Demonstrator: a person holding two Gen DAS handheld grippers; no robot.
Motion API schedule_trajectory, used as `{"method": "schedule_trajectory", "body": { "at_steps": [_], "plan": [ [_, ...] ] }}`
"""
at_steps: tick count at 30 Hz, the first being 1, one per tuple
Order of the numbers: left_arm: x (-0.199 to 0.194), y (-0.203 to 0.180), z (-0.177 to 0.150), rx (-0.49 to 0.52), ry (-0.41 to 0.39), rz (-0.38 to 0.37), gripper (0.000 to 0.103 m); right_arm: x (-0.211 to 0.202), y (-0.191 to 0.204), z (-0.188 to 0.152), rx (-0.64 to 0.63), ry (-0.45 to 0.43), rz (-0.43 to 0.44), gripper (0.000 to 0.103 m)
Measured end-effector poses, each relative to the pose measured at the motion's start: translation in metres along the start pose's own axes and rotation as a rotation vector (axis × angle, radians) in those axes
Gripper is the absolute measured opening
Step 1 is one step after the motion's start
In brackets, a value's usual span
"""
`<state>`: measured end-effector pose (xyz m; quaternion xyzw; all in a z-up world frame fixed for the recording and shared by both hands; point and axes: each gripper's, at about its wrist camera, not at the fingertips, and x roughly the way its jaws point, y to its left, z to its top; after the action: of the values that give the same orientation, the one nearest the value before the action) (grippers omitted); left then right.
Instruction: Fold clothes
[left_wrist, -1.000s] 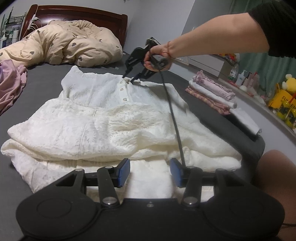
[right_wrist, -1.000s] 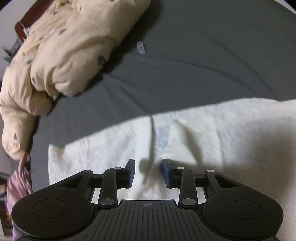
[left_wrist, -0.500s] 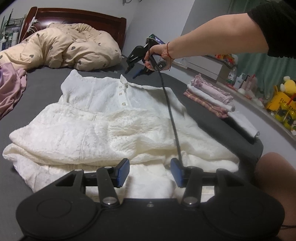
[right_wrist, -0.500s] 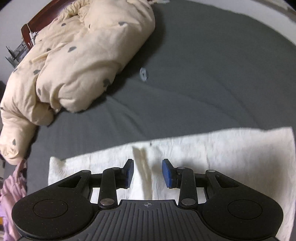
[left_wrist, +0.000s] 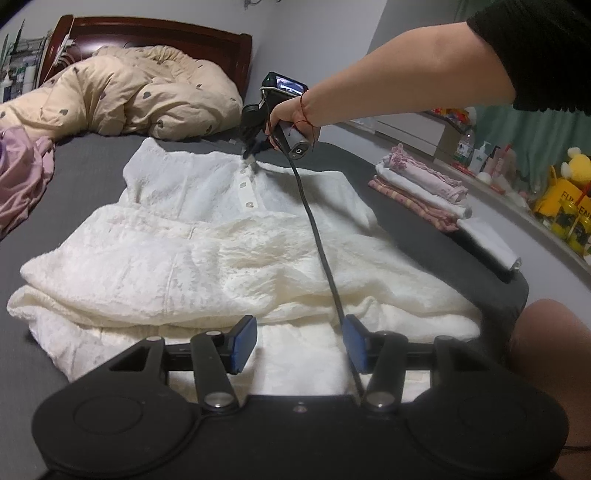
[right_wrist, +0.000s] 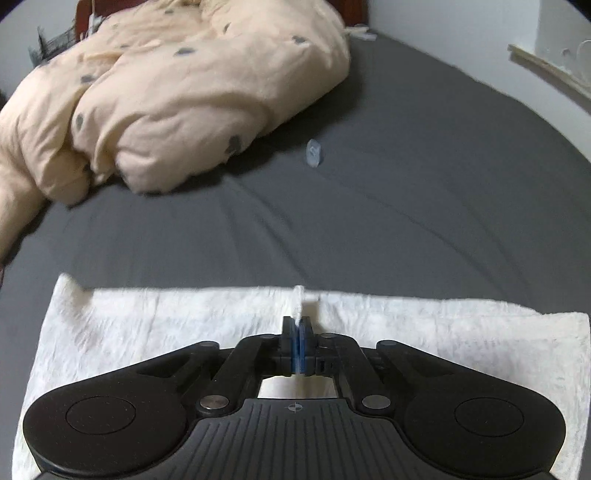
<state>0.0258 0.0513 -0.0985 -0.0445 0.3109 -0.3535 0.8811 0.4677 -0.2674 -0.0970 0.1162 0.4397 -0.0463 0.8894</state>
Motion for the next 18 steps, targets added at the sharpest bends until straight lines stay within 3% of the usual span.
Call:
{"method": "schedule_trajectory", "body": {
  "at_steps": [4, 7, 9, 12, 14, 15, 18],
  "plan": [
    [0.001, 0.003, -0.001, -0.013, 0.007, -0.001, 0.050, 0.000, -0.002, 0.006, 0.057, -0.056, -0.011, 0.001],
    [0.002, 0.003, -0.001, -0.015, 0.011, 0.000, 0.050, 0.009, -0.004, 0.009, 0.099, -0.004, 0.001, 0.002],
    [0.002, 0.003, -0.001, -0.014, 0.012, -0.001, 0.050, 0.008, -0.006, 0.008, 0.128, -0.020, 0.031, 0.003],
    [0.001, 0.003, 0.000, -0.013, 0.010, 0.003, 0.051, 0.000, -0.013, 0.009, 0.179, -0.038, 0.114, 0.026],
    [-0.002, 0.003, 0.001, -0.015, 0.002, 0.004, 0.051, -0.013, -0.018, 0.012, 0.201, -0.061, 0.158, 0.060],
    [-0.003, 0.002, 0.001, -0.015, -0.003, 0.004, 0.051, -0.022, -0.019, 0.015, 0.196, -0.068, 0.170, 0.065],
    [-0.009, 0.001, 0.004, -0.008, -0.026, 0.018, 0.052, -0.053, -0.020, 0.022, 0.156, -0.054, 0.220, 0.065]
  ]
}}
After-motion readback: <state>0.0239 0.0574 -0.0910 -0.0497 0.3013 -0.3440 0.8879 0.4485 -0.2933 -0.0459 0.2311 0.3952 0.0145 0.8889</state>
